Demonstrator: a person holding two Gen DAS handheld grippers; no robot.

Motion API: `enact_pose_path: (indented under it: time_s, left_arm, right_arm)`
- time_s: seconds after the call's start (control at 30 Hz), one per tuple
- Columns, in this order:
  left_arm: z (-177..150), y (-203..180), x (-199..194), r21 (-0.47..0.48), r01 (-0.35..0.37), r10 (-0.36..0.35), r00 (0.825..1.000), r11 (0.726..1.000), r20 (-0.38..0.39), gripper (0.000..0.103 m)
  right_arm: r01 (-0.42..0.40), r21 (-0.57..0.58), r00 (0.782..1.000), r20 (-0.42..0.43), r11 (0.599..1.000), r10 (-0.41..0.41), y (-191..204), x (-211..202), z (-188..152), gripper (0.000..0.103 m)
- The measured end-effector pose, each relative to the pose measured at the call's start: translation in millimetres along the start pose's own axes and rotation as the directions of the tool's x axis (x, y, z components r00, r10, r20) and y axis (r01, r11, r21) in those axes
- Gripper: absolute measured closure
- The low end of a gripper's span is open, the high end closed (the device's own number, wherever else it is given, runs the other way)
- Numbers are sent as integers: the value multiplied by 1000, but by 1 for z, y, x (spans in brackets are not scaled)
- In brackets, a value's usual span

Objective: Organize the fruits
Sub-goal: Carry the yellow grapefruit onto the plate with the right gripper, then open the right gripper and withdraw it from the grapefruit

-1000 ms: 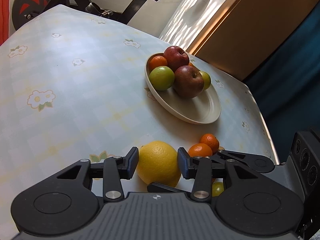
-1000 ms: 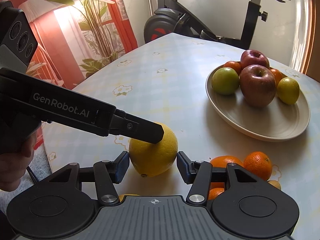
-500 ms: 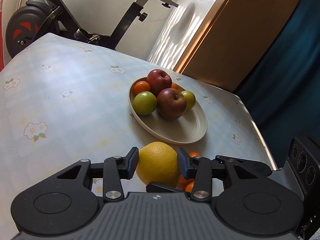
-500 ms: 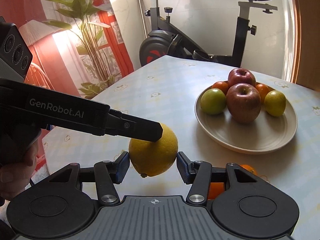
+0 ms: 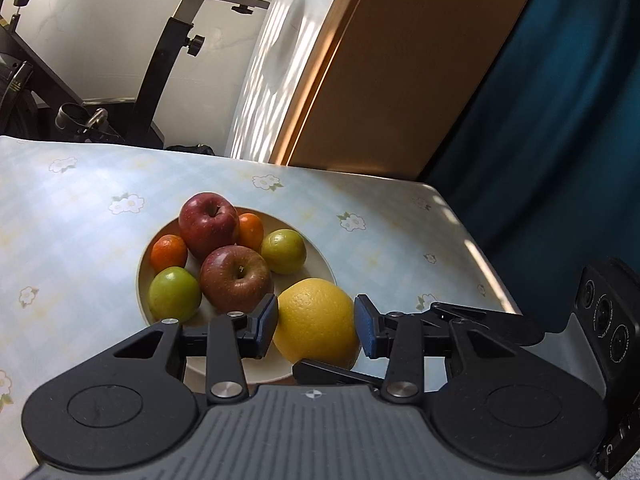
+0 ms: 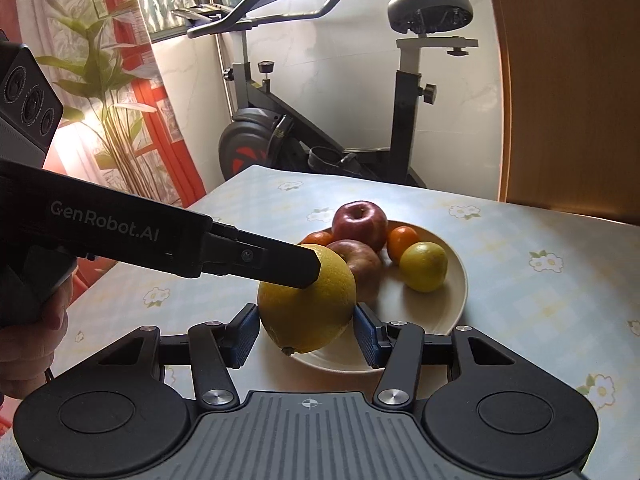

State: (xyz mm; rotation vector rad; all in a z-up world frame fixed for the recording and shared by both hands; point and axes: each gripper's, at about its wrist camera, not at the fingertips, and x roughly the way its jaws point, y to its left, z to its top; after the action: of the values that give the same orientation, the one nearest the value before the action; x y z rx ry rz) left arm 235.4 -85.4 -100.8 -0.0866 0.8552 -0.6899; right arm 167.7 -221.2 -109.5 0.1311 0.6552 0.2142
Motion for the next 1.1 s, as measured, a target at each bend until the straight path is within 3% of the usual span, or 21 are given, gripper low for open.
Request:
enact_pose_path:
  time_s: [0.53,1.1]
  left_arm:
    - [24,2,85,-3,-60,59,986,998,-154,61]
    - [36,10,67,-49,-79,76,995,996,-64,63]
  right_arm:
    - [59,25,997,-60,998,-58,-54,51,-4,56]
    - [76,11,997,-11,997,-75,-58,66,10,57]
